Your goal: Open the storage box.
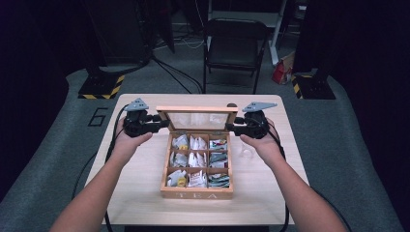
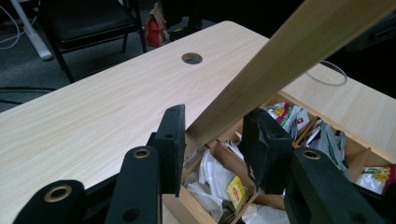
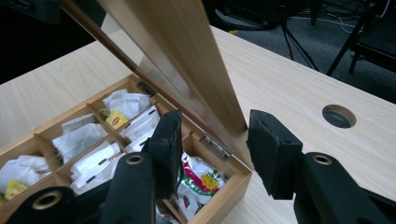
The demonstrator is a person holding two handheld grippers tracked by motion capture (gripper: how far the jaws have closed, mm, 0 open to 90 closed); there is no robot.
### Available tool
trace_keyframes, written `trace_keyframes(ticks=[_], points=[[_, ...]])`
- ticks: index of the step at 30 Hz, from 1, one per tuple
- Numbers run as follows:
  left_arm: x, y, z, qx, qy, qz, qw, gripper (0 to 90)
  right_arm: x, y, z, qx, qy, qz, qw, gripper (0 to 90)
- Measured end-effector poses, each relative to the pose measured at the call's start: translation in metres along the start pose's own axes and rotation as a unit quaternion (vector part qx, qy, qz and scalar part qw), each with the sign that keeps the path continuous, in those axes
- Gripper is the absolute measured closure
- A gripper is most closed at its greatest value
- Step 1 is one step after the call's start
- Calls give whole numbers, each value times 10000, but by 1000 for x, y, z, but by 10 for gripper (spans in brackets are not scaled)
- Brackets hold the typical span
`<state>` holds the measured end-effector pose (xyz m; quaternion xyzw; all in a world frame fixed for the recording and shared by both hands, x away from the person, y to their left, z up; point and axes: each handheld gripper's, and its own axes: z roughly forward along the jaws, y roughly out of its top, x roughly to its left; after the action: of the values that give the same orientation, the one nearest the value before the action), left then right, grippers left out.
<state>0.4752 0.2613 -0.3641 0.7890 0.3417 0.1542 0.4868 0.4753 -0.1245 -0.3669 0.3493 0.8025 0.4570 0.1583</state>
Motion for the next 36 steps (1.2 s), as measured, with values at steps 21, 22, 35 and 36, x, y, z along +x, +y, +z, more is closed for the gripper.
trace_keyframes(ticks=[21,22,35,36], points=[[12,11,9,0,56,-72,10000,627,-19,0,28,148,-132,268,9994,602],[13,12,9,23,50,-77,10000,628,-19,0,29,148,-133,358,9992,603],[25,2,26,108,34,-207,9997,584,-24,3,32,134,-103,436,9989,614],[26,1,28,141,25,-212,9997,584,-24,3,32,131,-107,443,9989,615]])
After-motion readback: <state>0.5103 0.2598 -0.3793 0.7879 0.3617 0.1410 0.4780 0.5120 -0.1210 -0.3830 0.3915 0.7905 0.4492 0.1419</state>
